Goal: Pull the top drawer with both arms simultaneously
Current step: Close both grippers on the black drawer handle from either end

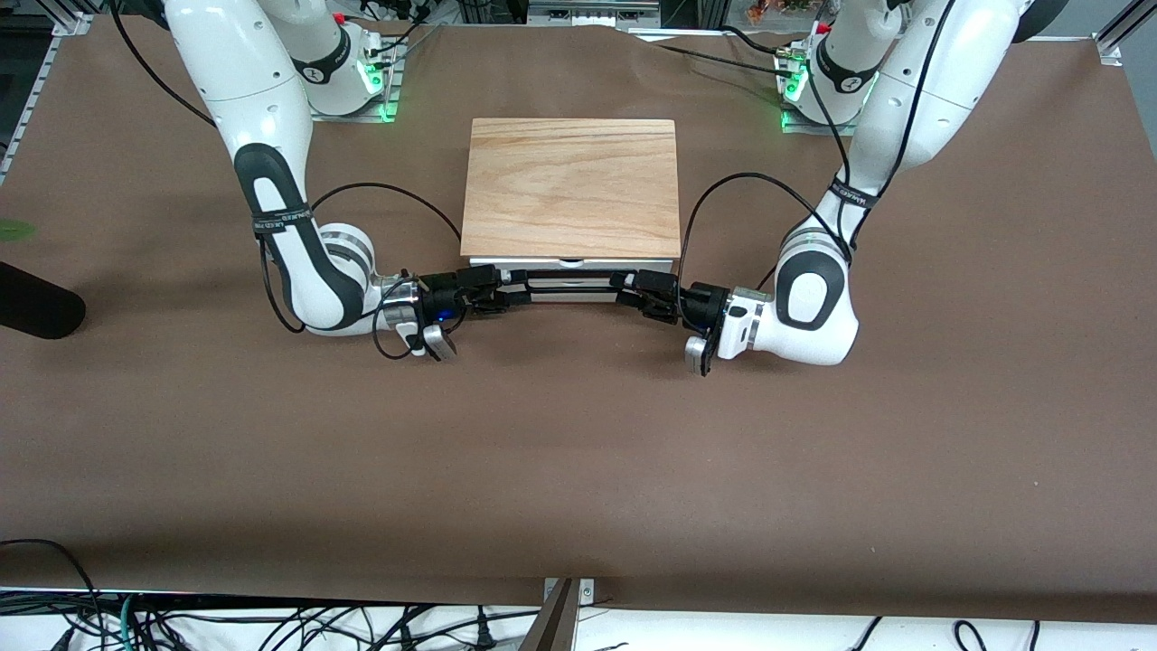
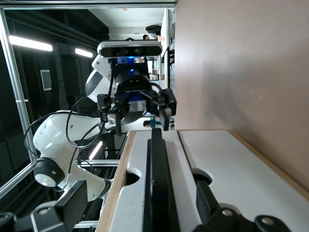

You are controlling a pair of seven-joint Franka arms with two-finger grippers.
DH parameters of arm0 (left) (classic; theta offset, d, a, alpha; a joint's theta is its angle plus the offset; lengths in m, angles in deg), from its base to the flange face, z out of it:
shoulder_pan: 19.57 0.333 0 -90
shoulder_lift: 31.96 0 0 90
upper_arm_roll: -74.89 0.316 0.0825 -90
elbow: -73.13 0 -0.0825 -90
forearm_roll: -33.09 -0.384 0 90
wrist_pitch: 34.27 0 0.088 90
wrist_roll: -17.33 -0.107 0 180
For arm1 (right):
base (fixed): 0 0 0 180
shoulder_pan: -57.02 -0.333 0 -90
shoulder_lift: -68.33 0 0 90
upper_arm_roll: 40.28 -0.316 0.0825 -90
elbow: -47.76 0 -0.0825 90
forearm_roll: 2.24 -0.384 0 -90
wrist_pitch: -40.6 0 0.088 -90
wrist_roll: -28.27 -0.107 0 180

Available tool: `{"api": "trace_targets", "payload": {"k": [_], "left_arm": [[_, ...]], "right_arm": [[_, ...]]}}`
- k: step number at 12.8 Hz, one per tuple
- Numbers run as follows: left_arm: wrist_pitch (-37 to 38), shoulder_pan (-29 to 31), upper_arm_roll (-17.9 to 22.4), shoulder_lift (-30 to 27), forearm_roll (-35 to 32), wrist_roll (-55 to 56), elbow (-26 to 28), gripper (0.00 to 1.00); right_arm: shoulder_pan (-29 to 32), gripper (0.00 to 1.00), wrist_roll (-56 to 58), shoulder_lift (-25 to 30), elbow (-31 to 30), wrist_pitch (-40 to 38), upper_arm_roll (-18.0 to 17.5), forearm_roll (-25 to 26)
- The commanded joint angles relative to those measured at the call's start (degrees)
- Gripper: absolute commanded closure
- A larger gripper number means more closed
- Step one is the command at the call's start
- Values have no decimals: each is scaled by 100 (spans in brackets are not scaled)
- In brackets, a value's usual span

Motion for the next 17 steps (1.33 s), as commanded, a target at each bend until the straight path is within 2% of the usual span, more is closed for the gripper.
{"api": "trace_targets", "payload": {"k": [1,2,3,4,6,8,9,10,11,14,17], "left_arm": [[-46,-37,0,-62,181,-218,170,36],[-46,-72,0,-53,190,-235,196,41],[-46,-116,0,-27,190,-235,196,44],[-46,-116,9,-18,190,-235,205,52],[-28,-125,0,8,181,-253,205,78],[-28,-125,9,8,181,-253,196,84],[-28,-125,9,17,181,-253,196,89],[-28,-125,9,17,181,-253,196,99],[-19,-116,9,17,181,-253,188,100],[-19,-107,9,17,181,-244,152,100],[-19,-107,9,17,181,-244,152,100]], "right_arm": [[34,7,211,218,-320,-138,-52,-202],[34,13,281,209,-329,-129,-61,-219],[34,15,299,192,-329,-129,-61,-254],[34,16,299,174,-329,-120,-78,-272],[26,22,299,156,-321,-68,-114,-281],[17,35,308,130,-294,-50,-114,-307],[8,42,325,104,-285,-50,-114,-333],[17,54,334,95,-277,-59,-105,-334],[17,62,369,86,-277,-59,-105,-334],[34,74,448,33,-268,-59,-105,-334],[34,91,457,-2,-268,-50,-105,-334]]}}
